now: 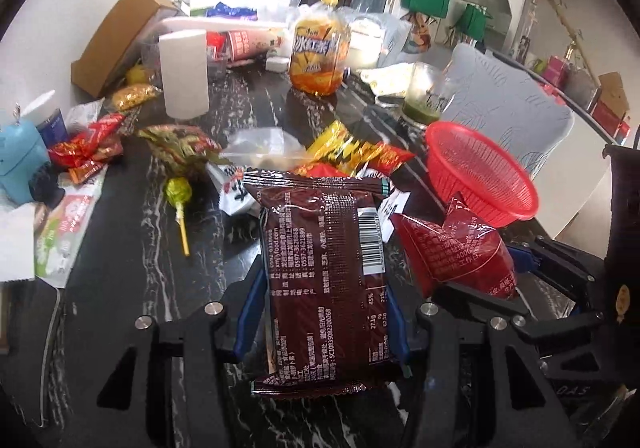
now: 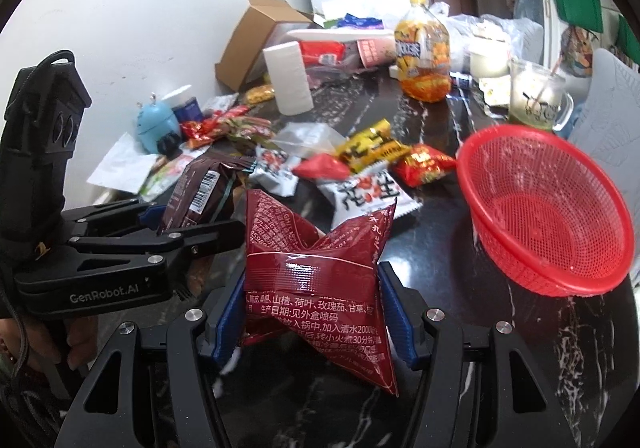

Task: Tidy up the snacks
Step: 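Carry both bags over the red basket and open both tools to drop them in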

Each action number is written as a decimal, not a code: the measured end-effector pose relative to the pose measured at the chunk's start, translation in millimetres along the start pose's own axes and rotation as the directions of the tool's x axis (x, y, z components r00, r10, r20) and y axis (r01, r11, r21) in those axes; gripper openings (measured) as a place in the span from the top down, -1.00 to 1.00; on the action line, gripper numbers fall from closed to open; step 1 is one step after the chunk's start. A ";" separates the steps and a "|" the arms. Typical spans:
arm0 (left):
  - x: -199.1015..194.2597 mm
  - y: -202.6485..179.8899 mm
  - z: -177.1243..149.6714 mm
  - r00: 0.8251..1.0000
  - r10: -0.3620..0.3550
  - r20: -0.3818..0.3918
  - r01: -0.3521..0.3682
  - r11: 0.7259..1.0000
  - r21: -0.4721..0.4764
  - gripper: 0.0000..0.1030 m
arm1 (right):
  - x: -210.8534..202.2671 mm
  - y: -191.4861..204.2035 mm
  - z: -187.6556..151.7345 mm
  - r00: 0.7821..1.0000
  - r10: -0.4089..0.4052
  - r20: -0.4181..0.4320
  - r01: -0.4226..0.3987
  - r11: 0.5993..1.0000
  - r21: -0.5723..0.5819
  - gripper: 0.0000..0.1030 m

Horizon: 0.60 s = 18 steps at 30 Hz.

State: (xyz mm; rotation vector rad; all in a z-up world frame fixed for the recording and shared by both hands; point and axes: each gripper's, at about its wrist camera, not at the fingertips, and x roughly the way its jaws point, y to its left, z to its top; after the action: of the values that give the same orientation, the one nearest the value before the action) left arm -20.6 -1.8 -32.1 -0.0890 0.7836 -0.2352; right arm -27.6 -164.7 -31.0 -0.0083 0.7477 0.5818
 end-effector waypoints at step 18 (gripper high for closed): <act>-40.3 -30.3 53.8 0.984 -0.101 0.145 0.088 0.992 0.090 0.01 | -58.5 3.6 37.4 0.985 -0.068 0.158 0.069 0.998 0.003 -0.19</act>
State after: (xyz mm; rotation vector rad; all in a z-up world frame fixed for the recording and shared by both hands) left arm -15.5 -21.9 38.7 -0.0646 0.6205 -0.3470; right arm -39.7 -182.9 35.1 0.0101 0.5898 0.5111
